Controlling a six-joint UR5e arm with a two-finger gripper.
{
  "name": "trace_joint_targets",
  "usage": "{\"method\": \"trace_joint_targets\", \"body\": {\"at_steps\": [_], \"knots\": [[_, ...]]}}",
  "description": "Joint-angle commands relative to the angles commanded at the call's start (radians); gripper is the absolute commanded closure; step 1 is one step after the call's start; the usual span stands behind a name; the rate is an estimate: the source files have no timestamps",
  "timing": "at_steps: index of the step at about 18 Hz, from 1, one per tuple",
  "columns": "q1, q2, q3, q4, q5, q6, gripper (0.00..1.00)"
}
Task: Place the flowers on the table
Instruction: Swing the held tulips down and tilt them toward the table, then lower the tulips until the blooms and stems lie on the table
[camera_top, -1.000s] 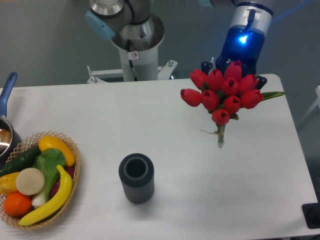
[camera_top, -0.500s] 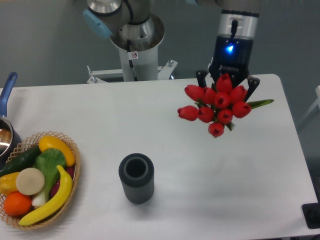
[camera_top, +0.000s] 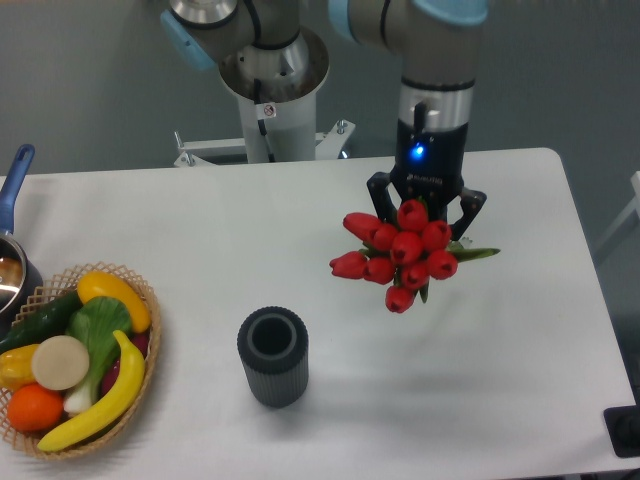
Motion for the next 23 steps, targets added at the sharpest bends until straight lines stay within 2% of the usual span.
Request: {"method": "trace_joint_targets", "body": {"at_steps": [2, 9, 14, 17, 23], "knots": [[-0.003, -0.012, -0.023, 0.000, 0.047, 0.020, 0.57], [-0.089, -0.106, -0.034, 0.000, 0.293, 0.075, 0.57], [-0.097, -0.153, -0.034, 0.000, 0.357, 0.078, 0.57], [-0.112, -0.184, -0.064, 0.000, 0.400, 0.081, 0.57], [-0.115, -0.219, -0.081, 0.002, 0.408, 0.097, 0.57]]}}
